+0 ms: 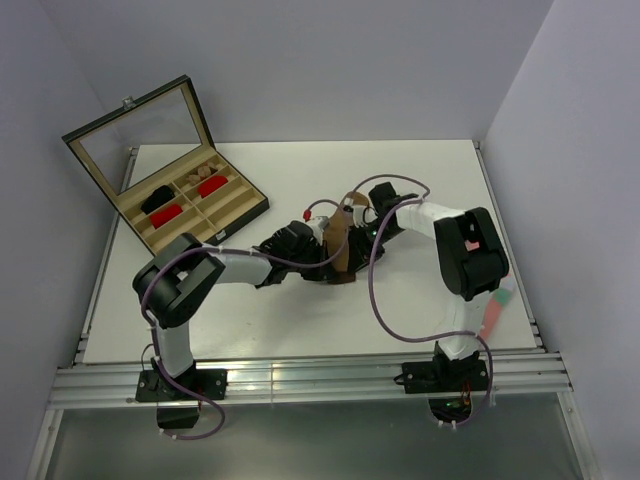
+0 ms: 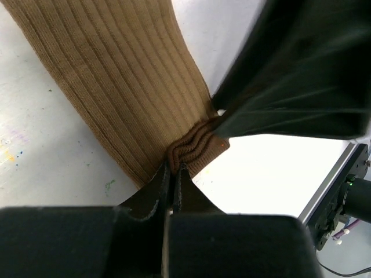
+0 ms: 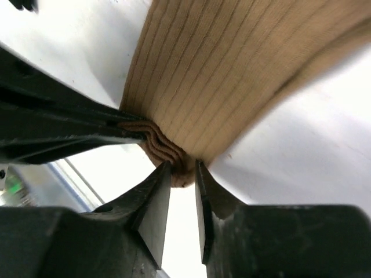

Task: Roll the socks
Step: Roll the sock at the center of the board.

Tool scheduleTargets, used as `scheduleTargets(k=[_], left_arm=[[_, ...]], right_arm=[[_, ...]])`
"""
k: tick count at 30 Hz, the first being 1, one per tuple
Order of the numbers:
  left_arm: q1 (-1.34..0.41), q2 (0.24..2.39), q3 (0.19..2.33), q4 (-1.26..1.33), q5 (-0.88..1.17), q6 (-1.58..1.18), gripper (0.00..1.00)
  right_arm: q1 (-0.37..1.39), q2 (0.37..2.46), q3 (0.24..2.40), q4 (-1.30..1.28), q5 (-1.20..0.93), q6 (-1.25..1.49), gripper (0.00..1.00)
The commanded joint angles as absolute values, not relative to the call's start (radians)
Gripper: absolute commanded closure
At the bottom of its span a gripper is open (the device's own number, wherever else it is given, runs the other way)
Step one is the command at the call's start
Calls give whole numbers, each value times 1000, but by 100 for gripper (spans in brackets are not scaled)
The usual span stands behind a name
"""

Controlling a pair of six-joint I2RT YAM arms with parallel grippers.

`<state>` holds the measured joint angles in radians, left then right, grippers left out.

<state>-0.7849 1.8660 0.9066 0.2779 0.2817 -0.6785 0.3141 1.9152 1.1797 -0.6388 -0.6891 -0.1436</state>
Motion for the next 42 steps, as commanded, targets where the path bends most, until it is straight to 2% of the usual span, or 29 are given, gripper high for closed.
scheduleTargets(k=[1,9,15,23,34,38,42], left_arm=[[-785,1904,945,114,265,-681,100],[-773,1922,992,8,295,-681,100],[-764,1954,1051,-110,327,-664,100],[-729,2008,1117,-239,287,-611,100],[-654,2029,1051,-256,195,-589,100],[-641,2022,1032,-256,175,-588,100],[-618,2013,1002,-253,155,-584,100]], right_arm=[[287,1787,1154,-539,-640,-141,67],[249,1634,1108,-508,-672,-167,67],[252,1520,1055,-515,-655,-312,67],[331,1424,991,-494,-537,-443,68],[488,1500,1018,-428,-440,-413,71],[491,1571,1049,-414,-413,-350,76],[498,1608,1058,-396,-405,-330,76]])
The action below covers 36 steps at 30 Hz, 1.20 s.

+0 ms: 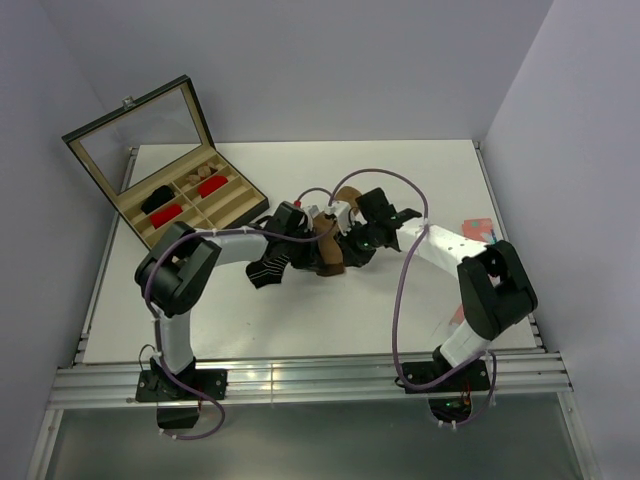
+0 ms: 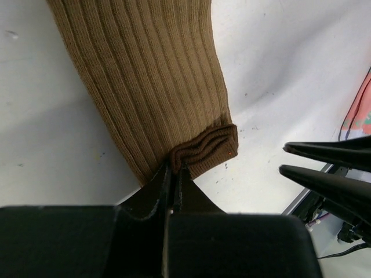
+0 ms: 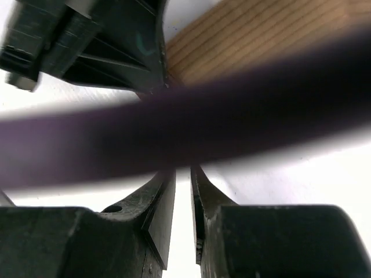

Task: Roll the socks
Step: Roll the sock at the center of the board.

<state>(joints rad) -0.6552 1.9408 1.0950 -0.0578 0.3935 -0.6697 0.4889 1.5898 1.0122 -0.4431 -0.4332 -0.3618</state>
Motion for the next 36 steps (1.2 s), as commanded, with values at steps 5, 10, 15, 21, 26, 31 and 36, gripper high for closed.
scheduleTargets(k=[5,10,15,21,26,31,36], left_arm=[[-584,1976,957,-247,118,-592,100],[-565,1918,874,-219,123,-617,100],[-565,1887,836,-206,175,-620,100],[-584,1845,813,-229,190,-621,100],[-592,1838,807,-248,210,-614,100],[-607,1822,792,-250,245,-620,100],[-620,1804,775,-252,259,-630,100]], right_arm=[[518,1632,1091,-388,-396,-339,76],[592,1623,1066,-354,-333,-394,76],[660,1597,1020,-330,-311,-506,76],[681,1591,1000,-322,-362,-613,75],[715,1586,979,-269,-367,-681,75],[781,1549,922,-235,-360,-752,74],[830,1557,917,-216,-347,-775,73]])
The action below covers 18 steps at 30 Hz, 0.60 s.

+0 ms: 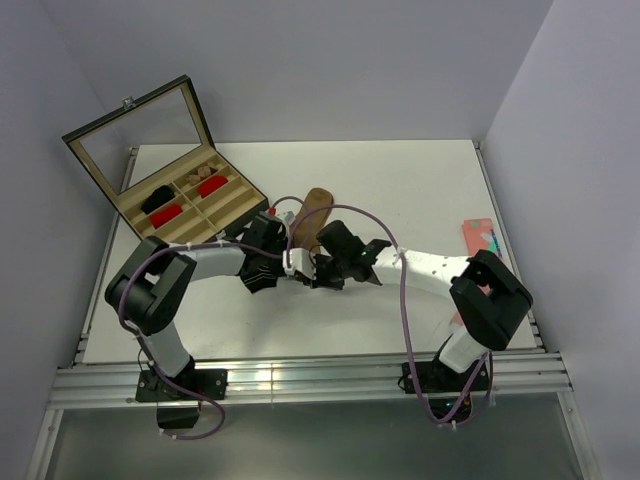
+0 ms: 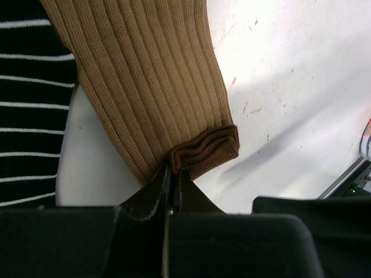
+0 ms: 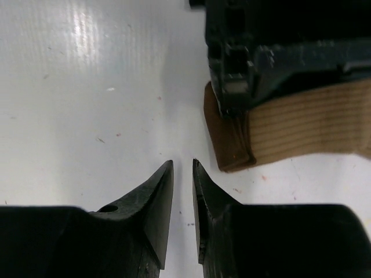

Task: Roll the socks
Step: Roll the sock at the center of the board.

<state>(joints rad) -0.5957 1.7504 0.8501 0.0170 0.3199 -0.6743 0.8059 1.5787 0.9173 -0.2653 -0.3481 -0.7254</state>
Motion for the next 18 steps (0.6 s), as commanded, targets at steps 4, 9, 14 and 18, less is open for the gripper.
scheduleTargets(k=[4,9,14,18], left_arm=[[-624,1790,764,-255,264,-632,100],[-623,1775,741,-250,267,-632,100],[-623,1766,712,-241,273,-630,100],[-623,1753,700,-242,272,-629,100]], right_arm=[[871,1580,901,-172,-307,-798,73],[908,1623,903,-146,-259,-798,74],[913,1647,946,-170,-259,-793,74],[919,1673,960,-164,-235,-804,74]])
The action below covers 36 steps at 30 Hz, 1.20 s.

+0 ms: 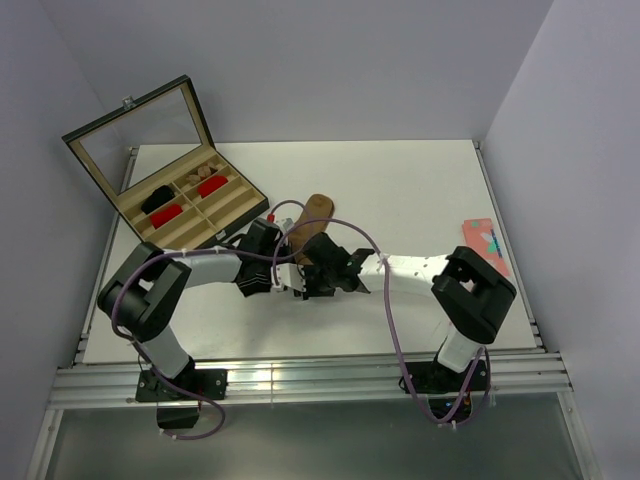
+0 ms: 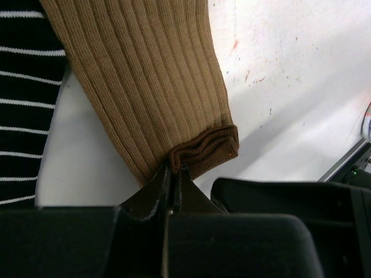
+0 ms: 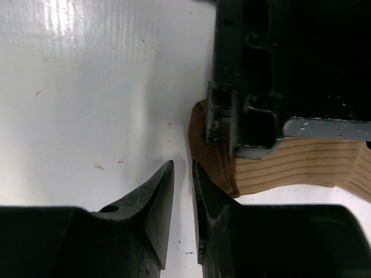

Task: Roll the socks
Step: Roll the sock at the center of the board.

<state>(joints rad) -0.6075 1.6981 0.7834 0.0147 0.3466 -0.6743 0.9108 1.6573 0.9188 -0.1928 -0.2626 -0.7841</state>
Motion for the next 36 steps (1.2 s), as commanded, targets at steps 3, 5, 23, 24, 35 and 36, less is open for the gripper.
scheduleTargets(k=[3,5,23,24,35,36], left_arm=[[-623,1743,687,-244,268,-634,100],[-623,1738,678,-242,270,-637,100],[-623,1717,666,-250,259,-641,100],[-623,1717,669,-253,259,-641,100],[-615,1709,675,-273,250,-637,100],[-615,1710,673,-272,253,-637,100]], right_arm=[[925,1686,965,-158,-224,-811,74],[928,1692,963,-152,-213,-819,74],[942,1720,933,-138,-144,-897,70],[942,1721,933,-143,-144,-902,69],[948,1755,972,-221,-129,-933,63],[950,1756,976,-228,-123,-936,63]])
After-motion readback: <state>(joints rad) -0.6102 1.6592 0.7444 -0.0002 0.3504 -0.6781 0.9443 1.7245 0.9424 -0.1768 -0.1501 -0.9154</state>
